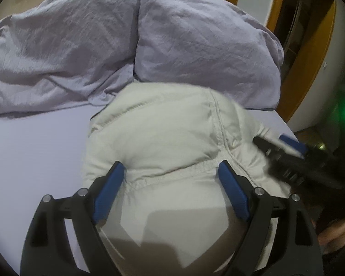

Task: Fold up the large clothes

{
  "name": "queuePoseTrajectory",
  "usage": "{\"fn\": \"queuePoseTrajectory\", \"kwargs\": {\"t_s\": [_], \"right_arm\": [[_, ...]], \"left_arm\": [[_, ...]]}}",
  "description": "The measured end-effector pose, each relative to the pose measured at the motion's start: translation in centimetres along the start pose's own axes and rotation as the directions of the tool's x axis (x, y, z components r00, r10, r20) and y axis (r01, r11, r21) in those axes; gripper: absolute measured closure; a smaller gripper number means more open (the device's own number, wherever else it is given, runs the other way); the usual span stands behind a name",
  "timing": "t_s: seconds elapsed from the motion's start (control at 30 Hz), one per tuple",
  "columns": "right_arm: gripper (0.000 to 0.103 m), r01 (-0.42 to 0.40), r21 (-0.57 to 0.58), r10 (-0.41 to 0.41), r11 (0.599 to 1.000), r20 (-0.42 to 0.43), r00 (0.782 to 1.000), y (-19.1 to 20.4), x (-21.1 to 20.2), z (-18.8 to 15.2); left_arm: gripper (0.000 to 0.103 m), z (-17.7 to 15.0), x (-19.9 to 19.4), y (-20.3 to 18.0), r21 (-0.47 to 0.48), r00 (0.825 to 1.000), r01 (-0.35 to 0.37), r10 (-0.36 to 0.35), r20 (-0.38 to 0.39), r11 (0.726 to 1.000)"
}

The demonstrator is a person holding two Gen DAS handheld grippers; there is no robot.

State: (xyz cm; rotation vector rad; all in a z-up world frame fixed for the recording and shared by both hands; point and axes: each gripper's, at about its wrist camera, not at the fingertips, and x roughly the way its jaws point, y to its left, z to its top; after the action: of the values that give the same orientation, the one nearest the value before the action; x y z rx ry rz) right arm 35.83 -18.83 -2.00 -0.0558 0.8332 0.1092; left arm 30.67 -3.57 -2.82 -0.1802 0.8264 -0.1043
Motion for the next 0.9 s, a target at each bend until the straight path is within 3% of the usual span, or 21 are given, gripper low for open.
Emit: {"fn": "queuePoseTrajectory", "kwargs": {"t_s": [0.3,0.6,0.9], "right_arm": [[0.031,-0.021,0.051,0.022,0.998,-0.009,1.0,-1.1,1.1,-1.0],[0.03,-0.03,0.06,0.029,0.998,0.025,0.999,-1.2,1.5,-1.4],[0.028,-0.03,0.06,0.028,0.998,0.033,0.999,-1.1,2.0,-1.4]], "left_arm": [[0.019,3.5,0.6,0.2,-0.043,0.999,-0.028,0.03,0.036,0.999],[0.012,1.7,3.3,-1.0,0.034,0.993,-0.116,0.115,0.028,0.993],[0.008,0.9,4.6,-0.1,0.009,0.993,-0.108,0.107,0.041,0.994]]}}
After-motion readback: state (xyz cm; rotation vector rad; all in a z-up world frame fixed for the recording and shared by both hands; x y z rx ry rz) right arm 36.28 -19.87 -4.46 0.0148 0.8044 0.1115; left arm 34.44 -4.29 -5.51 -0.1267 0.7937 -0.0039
